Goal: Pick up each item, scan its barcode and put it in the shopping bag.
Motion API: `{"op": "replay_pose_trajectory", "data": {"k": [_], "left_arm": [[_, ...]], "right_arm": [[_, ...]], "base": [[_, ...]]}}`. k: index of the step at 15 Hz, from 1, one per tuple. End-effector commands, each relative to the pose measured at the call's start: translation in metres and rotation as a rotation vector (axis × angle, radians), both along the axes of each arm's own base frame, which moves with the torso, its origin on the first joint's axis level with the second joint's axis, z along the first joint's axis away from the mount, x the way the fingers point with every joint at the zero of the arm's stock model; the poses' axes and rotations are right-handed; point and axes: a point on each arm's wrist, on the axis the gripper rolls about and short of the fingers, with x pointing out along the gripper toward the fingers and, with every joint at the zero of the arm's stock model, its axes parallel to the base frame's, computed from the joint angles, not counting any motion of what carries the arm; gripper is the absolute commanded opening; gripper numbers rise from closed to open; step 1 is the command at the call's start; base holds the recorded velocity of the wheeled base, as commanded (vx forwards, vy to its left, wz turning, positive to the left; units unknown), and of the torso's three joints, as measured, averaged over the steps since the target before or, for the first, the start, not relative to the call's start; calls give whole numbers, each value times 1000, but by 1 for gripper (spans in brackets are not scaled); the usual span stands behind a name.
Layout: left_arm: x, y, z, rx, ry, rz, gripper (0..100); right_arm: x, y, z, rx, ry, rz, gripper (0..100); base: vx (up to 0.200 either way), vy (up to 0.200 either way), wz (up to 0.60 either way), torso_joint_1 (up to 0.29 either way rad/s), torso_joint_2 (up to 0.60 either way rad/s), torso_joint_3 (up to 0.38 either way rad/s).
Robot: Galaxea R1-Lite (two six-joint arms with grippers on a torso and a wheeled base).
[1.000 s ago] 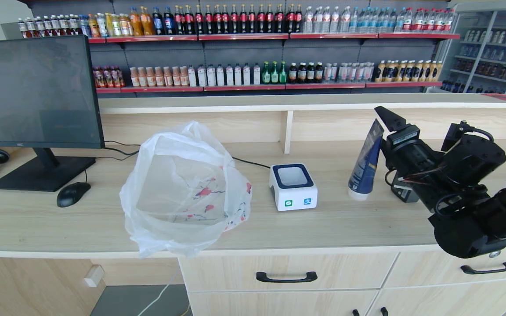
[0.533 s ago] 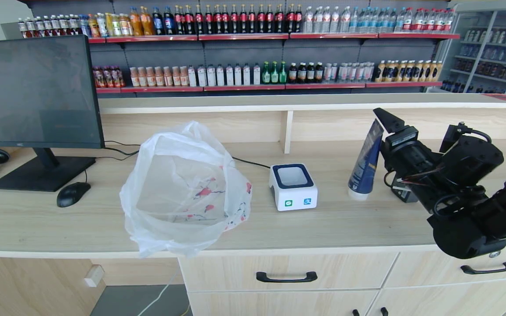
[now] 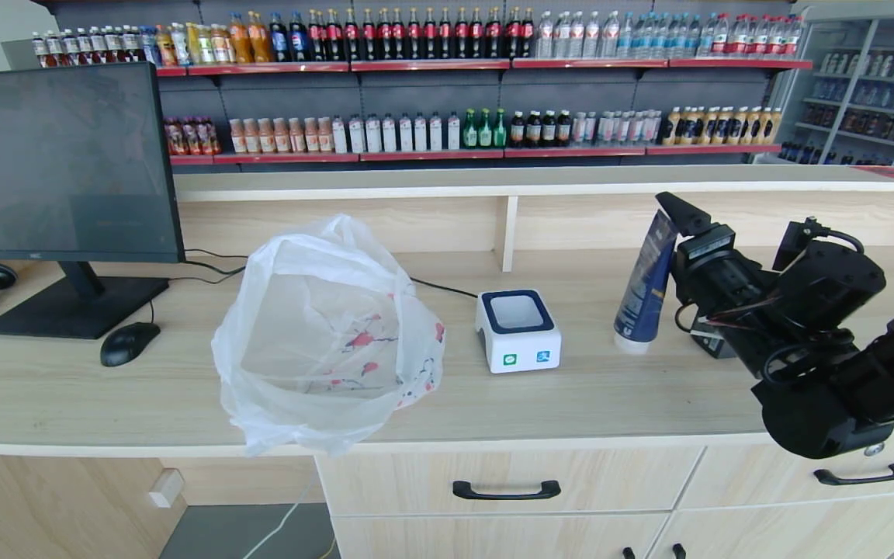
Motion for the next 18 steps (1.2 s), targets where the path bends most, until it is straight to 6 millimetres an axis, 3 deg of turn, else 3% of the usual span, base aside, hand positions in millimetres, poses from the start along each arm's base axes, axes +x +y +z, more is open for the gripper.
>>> {"op": "replay_pose_trajectory", "data": {"k": [1, 18], "left_arm": [[0, 0, 0, 0, 0, -1, 100], [0, 0, 0, 0, 0, -2, 100]], "right_arm": [[1, 1, -1, 0, 1, 2, 100], [2, 3, -1, -1, -2, 8, 100]], "base": [[0, 0, 0, 0, 0, 0], [0, 0, 0, 0, 0, 0]]}}
